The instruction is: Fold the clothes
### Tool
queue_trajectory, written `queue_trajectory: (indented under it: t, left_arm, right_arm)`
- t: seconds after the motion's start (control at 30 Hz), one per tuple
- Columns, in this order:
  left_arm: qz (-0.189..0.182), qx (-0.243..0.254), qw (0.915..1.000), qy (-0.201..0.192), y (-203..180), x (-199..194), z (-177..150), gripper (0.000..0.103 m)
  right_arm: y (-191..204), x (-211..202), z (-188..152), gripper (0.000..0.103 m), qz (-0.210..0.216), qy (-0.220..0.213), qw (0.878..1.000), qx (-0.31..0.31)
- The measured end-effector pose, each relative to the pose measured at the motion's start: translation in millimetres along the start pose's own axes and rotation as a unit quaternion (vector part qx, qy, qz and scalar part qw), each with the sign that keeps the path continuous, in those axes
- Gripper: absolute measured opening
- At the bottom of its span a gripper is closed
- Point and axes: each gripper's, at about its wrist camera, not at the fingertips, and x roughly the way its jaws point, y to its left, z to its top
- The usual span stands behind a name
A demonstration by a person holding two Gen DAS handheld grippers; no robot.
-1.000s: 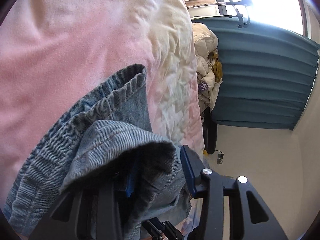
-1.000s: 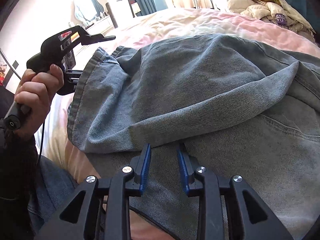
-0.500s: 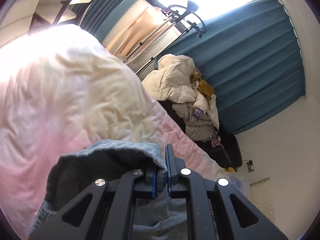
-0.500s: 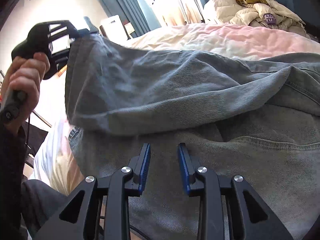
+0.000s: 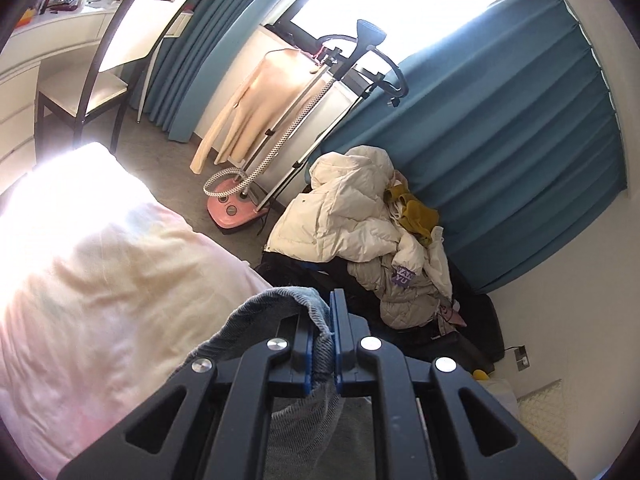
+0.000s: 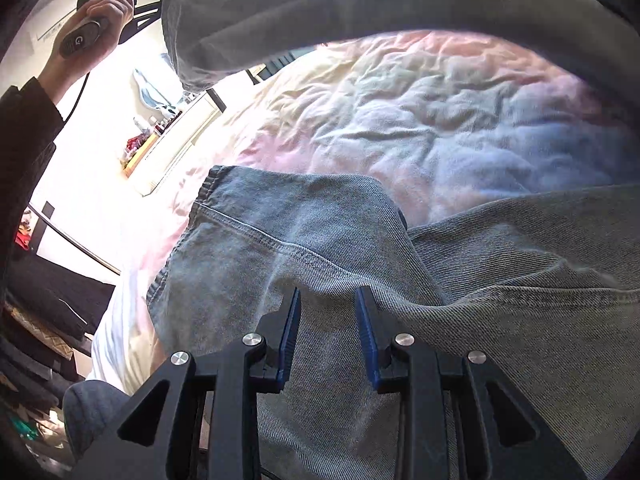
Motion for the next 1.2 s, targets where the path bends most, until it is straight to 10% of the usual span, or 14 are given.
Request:
queue_trajectory:
  t: [0.23, 0.5, 0.7, 0.93, 1.2]
  left_arm:
    - [0.092, -0.04, 0.992, 0.076, 91.6, 90.4, -28.7, 0.007]
    - [0.101, -0.076, 0.984, 0.126, 150.8, 117.9, -54.2, 0.009]
    - [0.116, -0.044, 0.9876, 0.096, 135.6, 72.5, -53.3, 0.049]
    - [0.063, -0.059, 0.9879, 0.129, 137.5, 18.7, -108.7, 0.051]
    - [0.011, -0.082, 0.9782, 0.19, 147.7, 53.3, -208.7, 0.051]
  right_arm:
    - [-4.1, 7.5, -0.8, 0.028, 0.016, 0.002, 1.0, 0.025]
    - [20.0, 6.4, -6.4, 0.028, -0.031, -0.017, 0.998, -0.044]
    - [17.8, -1.6, -3.9, 0.028, -0.022, -0.016, 0.999, -0.025]
    - [25.3, -15.9, -7.6, 0.028, -0.032, -0.022, 0.999, -0.03]
    - [29.1, -31.8, -9.1, 0.028, -0.025, -0.032, 0.999, -0.026]
